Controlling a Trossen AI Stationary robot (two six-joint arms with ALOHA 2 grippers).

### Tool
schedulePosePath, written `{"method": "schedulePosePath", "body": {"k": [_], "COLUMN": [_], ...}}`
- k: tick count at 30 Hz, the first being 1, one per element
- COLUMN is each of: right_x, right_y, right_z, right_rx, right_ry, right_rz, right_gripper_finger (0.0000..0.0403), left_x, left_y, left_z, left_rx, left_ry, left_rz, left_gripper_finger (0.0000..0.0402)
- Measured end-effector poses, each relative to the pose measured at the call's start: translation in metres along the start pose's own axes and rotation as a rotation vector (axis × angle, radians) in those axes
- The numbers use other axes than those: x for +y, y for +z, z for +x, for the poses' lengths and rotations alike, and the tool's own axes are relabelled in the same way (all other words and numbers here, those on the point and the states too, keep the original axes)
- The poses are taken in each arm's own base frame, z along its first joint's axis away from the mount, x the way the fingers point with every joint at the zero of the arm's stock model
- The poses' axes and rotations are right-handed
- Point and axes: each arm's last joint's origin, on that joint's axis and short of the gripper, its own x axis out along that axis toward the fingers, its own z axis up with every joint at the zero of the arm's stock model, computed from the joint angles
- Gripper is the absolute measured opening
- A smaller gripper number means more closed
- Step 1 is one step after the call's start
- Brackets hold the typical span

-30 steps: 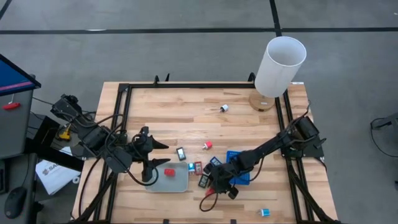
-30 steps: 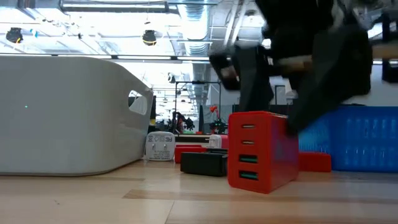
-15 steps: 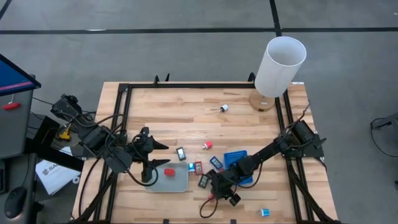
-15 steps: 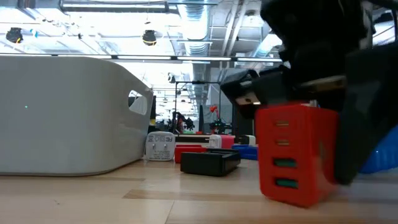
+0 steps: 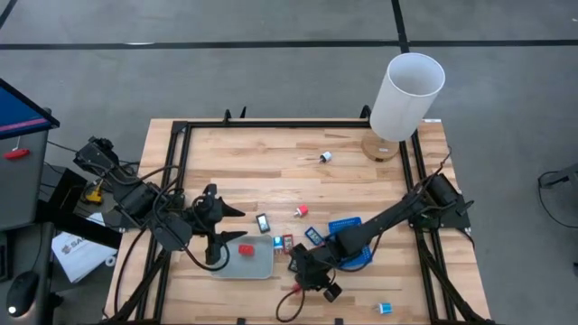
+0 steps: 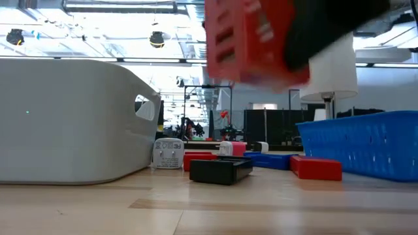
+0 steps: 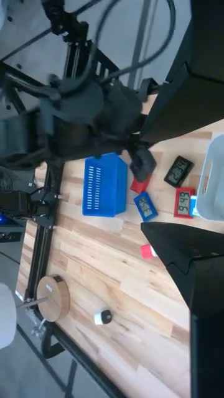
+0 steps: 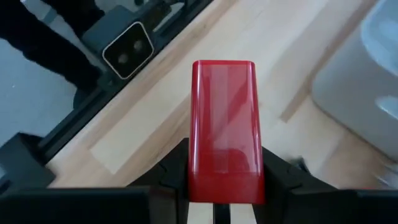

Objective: Pick & Place Office items
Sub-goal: Put the red charger adapter into the gray bin

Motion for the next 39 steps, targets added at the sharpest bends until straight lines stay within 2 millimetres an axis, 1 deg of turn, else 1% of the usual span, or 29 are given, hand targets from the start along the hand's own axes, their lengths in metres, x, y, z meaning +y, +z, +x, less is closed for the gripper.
{"method": "schedulePosePath", "body": {"k": [3, 5, 7, 9, 12, 16, 19, 22, 24, 26, 29, 31, 35, 39], "right_x": [-0.006, -0.011, -0.018, -0.027, -0.038, -0.05, -0.057, -0.059, -0.058, -0.057, -0.055, -0.054, -0.054, -0.052], "right_y": [0.013, 0.015, 0.022, 0.024, 0.028, 0.03, 0.03, 0.031, 0.034, 0.037, 0.04, 0.039, 0.039, 0.041], "right_z": [-0.017, -0.032, -0.051, -0.075, -0.116, -0.176, -0.214, -0.24, -0.249, -0.252, -0.25, -0.247, -0.24, -0.241], "right_rx": [0.031, 0.078, 0.072, 0.072, 0.001, -0.16, -0.294, -0.412, -0.468, -0.512, -0.525, -0.505, -0.48, -0.497], "right_ry": [-0.003, -0.004, -0.034, -0.072, -0.159, -0.249, -0.301, -0.334, -0.34, -0.34, -0.334, -0.325, -0.314, -0.312], "right_rz": [0.025, 0.057, 0.096, 0.146, 0.209, 0.297, 0.362, 0.398, 0.402, 0.395, 0.392, 0.404, 0.433, 0.439], "right_gripper_finger": [0.0108, 0.0108, 0.0108, 0.0108, 0.0108, 0.0108, 0.0108, 0.0112, 0.0113, 0.0114, 0.0113, 0.0113, 0.0113, 0.0113], "left_x": [0.0, 0.001, 0.002, 0.003, 0.004, -0.001, -0.008, -0.016, -0.019, -0.021, -0.017, -0.011, 0.001, 0.008], "left_y": [0.0, -0.001, -0.004, -0.007, -0.015, -0.019, -0.015, -0.005, 0.004, 0.015, 0.031, 0.04, 0.048, 0.051], "left_z": [0.0, 0.0, 0.0, -0.001, -0.003, -0.001, 0.006, 0.021, 0.032, 0.044, 0.061, 0.069, 0.078, 0.084], "left_rx": [0.003, 0.011, 0.038, 0.072, 0.134, 0.149, 0.093, -0.015, -0.102, -0.18, -0.275, -0.322, -0.335, -0.324], "left_ry": [0.001, 0.004, 0.009, 0.007, 0.01, 0.011, 0.011, 0.045, 0.076, 0.092, 0.103, 0.102, 0.085, 0.026], "left_rz": [0.052, 0.086, 0.114, 0.133, 0.163, 0.182, 0.154, 0.12, 0.1, 0.102, 0.12, 0.136, 0.169, 0.185], "left_gripper_finger": [0.0218, 0.0218, 0.0218, 0.0218, 0.0218, 0.0218, 0.022, 0.023, 0.0238, 0.0246, 0.0253, 0.0254, 0.0255, 0.0255]}}
